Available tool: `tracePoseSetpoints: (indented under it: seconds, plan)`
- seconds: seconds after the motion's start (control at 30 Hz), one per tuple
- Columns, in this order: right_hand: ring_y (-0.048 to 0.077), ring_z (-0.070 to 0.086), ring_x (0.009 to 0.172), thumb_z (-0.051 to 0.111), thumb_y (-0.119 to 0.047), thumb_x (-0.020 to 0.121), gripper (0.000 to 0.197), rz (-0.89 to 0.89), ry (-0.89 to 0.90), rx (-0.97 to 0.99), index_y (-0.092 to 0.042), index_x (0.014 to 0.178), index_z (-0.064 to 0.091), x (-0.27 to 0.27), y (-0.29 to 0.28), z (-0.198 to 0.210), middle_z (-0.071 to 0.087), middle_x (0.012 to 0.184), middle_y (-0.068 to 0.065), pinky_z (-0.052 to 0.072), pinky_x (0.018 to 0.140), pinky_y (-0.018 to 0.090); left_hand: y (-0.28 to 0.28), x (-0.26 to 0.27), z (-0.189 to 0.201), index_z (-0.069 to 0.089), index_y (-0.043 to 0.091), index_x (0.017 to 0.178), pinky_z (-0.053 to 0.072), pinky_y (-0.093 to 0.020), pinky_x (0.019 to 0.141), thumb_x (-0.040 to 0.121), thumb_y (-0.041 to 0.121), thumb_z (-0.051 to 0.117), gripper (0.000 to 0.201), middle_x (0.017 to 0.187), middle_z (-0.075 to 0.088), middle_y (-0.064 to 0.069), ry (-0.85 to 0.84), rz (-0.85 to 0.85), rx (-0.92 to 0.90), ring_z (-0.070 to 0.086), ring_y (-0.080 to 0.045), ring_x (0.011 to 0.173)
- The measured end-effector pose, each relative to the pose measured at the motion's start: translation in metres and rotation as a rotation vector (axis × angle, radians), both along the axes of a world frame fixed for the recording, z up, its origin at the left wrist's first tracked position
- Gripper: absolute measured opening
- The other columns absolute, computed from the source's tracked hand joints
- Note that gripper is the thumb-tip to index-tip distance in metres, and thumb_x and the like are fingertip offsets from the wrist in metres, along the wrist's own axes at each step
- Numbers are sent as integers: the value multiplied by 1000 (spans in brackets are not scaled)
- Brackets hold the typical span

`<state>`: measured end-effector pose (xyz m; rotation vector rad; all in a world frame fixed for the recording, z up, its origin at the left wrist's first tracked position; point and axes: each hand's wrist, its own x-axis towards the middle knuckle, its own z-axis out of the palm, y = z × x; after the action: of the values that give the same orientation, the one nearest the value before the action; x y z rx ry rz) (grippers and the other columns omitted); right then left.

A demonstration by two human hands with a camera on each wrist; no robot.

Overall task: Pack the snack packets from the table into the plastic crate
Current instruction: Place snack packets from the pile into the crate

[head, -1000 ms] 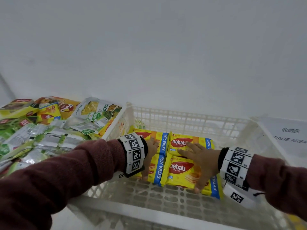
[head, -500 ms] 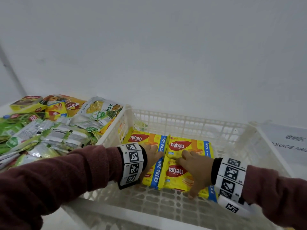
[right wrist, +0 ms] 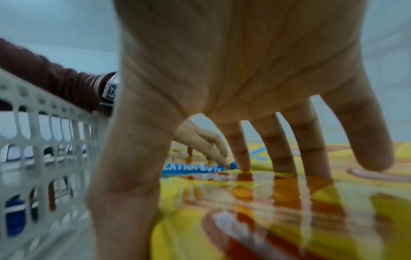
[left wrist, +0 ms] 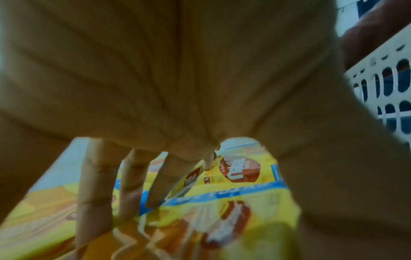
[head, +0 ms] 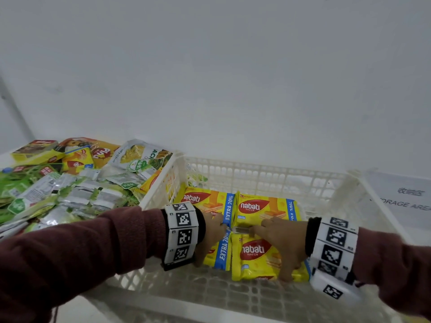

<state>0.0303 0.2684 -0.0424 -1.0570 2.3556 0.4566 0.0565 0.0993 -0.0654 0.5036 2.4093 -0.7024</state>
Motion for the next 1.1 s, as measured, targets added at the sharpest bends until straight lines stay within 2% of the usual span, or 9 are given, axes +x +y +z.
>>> tracePoseSetpoints:
  seconds: [0.07, 0.13, 0.2, 0.3, 0.43, 0.63, 0.77, 0.97, 1.1]
  plan:
    - [23, 41, 122, 82, -32, 65, 99, -38, -48, -42, -23, 142, 20, -5, 3, 10, 37, 136, 4, 42, 99, 38, -1, -3, 11, 18, 9, 147, 41, -44, 101, 78, 34, 72, 91, 146, 28, -13, -119, 70, 28, 34, -31, 132]
    - [14, 42, 115, 83, -26, 65, 98, -75, -95, -99, -24, 141, 21, -12, 7, 23, 37, 135, -2, 44, 85, 21, -4, -7, 21, 14, 15, 148, 38, -38, 104, 75, 29, 75, 96, 148, 29, -10, -198, 177, 193, 35, -27, 133]
    - [11, 43, 107, 83, -22, 65, 97, -121, -97, -168, -24, 140, 22, -21, 10, 35, 37, 129, -4, 45, 73, 15, -7, -9, 30, 19, 13, 146, 42, -35, 100, 72, 24, 79, 95, 139, 40, -8, -223, 250, 315, 41, -26, 128]
    - [20, 45, 112, 83, -25, 63, 95, -156, 29, -241, -24, 137, 23, -38, 9, 38, 39, 130, 2, 45, 89, 28, -10, -16, 46, 25, 8, 139, 47, -37, 90, 69, 26, 81, 92, 107, 50, -4, -46, 229, 390, 51, -27, 108]
    - [22, 43, 108, 79, -32, 65, 86, -180, 189, -258, -20, 131, 25, -52, 2, 23, 39, 127, 5, 43, 86, 34, -15, -33, 54, 24, 6, 139, 40, -38, 87, 68, 28, 80, 93, 132, 35, -15, 248, 204, 283, 38, -29, 121]
    - [25, 41, 118, 72, -45, 69, 86, -126, 291, -190, -20, 137, 25, -57, -4, -6, 35, 133, 4, 42, 90, 36, -13, -51, 22, 29, 4, 135, 39, -39, 90, 73, 24, 75, 80, 132, 32, -16, 295, 209, 161, 35, -32, 121]
    - [25, 41, 122, 76, -44, 66, 94, -156, 268, -196, -21, 139, 21, -57, 0, -13, 17, 142, 6, 47, 91, 36, -12, -62, 8, 29, 3, 137, 30, -29, 64, 77, 9, 70, 73, 133, 33, -17, 323, 187, 196, 37, -32, 121]
    - [27, 28, 130, 71, -41, 72, 93, -187, 341, -170, -21, 142, 13, -63, 2, -22, 10, 146, 8, 45, 92, 35, -12, -69, 8, 18, 3, 144, 36, -34, 71, 81, 5, 64, 77, 150, 9, -16, 344, 124, 210, 30, -35, 128]
    - [30, 25, 131, 66, -48, 74, 93, -215, 376, -107, -23, 144, 10, -69, 5, -24, 16, 145, 8, 43, 97, 40, -11, -78, 17, 12, 6, 147, 40, -44, 93, 78, 12, 69, 90, 145, 17, -16, 268, 79, 190, 32, -38, 125]
